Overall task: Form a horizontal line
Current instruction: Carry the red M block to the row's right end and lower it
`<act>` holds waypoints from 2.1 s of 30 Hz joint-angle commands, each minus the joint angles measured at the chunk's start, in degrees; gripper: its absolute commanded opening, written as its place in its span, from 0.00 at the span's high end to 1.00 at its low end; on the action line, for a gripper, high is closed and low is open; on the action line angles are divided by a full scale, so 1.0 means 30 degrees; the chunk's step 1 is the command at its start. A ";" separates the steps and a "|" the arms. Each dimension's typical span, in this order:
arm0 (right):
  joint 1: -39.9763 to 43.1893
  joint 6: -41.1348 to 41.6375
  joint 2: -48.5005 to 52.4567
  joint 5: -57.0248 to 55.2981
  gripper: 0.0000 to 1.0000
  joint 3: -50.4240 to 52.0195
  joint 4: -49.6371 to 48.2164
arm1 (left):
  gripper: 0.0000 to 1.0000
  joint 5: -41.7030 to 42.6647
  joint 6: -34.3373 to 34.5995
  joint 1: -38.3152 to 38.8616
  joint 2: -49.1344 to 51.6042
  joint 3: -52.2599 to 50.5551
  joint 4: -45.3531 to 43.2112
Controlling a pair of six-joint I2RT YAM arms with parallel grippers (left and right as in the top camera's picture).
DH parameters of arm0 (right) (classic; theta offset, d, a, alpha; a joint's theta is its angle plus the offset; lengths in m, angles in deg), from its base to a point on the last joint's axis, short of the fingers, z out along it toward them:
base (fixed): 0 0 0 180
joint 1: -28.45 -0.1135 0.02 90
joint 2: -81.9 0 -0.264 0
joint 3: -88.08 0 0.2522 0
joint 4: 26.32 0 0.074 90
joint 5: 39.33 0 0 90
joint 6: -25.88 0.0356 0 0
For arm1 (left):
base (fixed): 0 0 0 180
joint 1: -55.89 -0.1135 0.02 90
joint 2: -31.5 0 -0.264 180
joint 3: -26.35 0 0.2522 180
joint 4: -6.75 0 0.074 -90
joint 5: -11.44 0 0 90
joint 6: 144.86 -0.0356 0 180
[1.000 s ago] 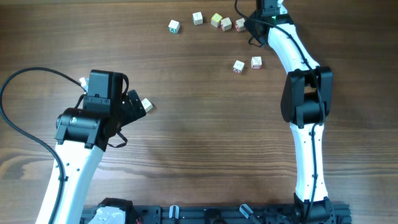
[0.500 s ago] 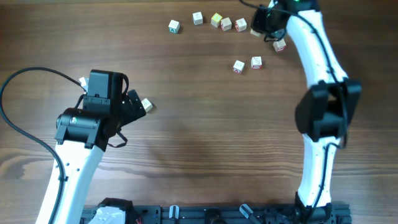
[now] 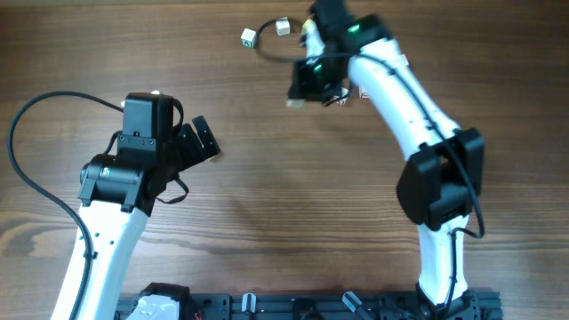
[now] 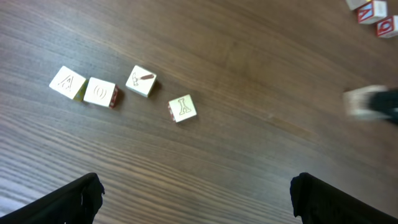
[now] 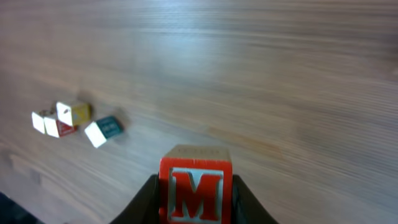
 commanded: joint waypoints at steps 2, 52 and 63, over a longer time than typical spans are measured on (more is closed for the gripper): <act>-0.1494 0.1982 0.0372 0.0313 0.85 0.3009 -0.2885 | 0.00 -0.2703 0.0481 -0.0590 -0.0095 0.0182 0.0189; -0.7417 0.6608 0.0678 -0.3585 0.76 0.8903 -1.3894 | 0.00 0.0277 0.0262 -1.5584 0.8561 0.0117 -0.2324; -0.7417 0.6586 0.0678 -0.3577 0.37 0.8903 -1.4761 | 0.00 0.0277 0.0262 -1.5584 0.8561 0.0117 -0.2404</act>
